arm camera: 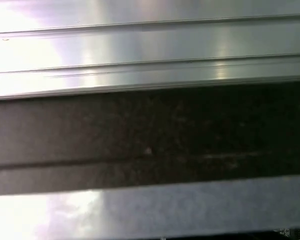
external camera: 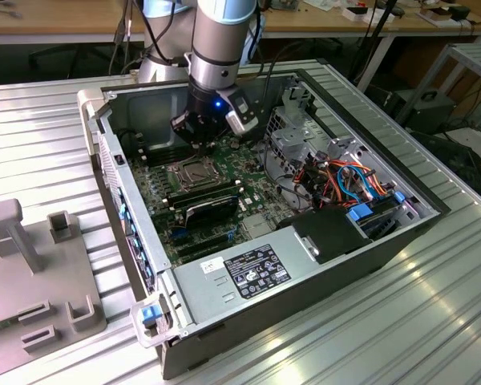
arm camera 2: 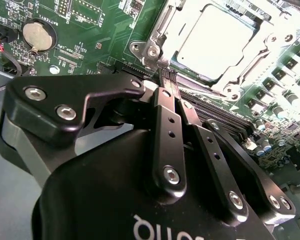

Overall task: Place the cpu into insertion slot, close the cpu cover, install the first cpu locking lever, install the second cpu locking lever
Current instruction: 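Install the first cpu locking lever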

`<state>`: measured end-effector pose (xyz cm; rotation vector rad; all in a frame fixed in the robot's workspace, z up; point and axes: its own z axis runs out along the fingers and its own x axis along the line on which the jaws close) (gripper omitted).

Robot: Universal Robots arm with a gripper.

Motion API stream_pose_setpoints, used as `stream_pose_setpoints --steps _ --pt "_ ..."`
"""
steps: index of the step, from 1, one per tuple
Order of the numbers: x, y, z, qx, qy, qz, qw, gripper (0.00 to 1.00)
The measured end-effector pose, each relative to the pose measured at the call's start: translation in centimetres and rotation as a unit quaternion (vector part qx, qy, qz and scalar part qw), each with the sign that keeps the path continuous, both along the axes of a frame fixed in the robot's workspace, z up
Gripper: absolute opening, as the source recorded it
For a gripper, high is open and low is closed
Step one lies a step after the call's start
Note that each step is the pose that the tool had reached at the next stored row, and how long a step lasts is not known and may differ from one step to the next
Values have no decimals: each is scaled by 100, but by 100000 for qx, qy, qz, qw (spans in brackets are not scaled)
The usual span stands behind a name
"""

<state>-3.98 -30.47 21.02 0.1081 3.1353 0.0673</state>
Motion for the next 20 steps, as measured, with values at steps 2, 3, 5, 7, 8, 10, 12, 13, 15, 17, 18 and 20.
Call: stream_pose_setpoints --steps 2,3,5,7,8,10,12,13,15,17,18,20 --pt "0 0 -8 0 1 1 100000 11" --pt "0 0 -17 5 -3 2 100000 11" --pt "0 0 -33 12 -1 7 100000 11" --pt "0 0 -38 2 7 11 100000 11" --pt "0 0 -39 -1 11 13 100000 11" --pt "0 0 -42 14 3 13 100000 11" --pt "1 0 -43 9 2 12 100000 11" --pt "1 0 -44 11 4 14 100000 11" --pt "2 0 -44 16 0 11 100000 11" --pt "3 -3 -45 30 -11 19 100000 11" --pt "2 -5 -45 26 -8 17 100000 11" --pt "2 -9 -44 17 -5 13 100000 11"
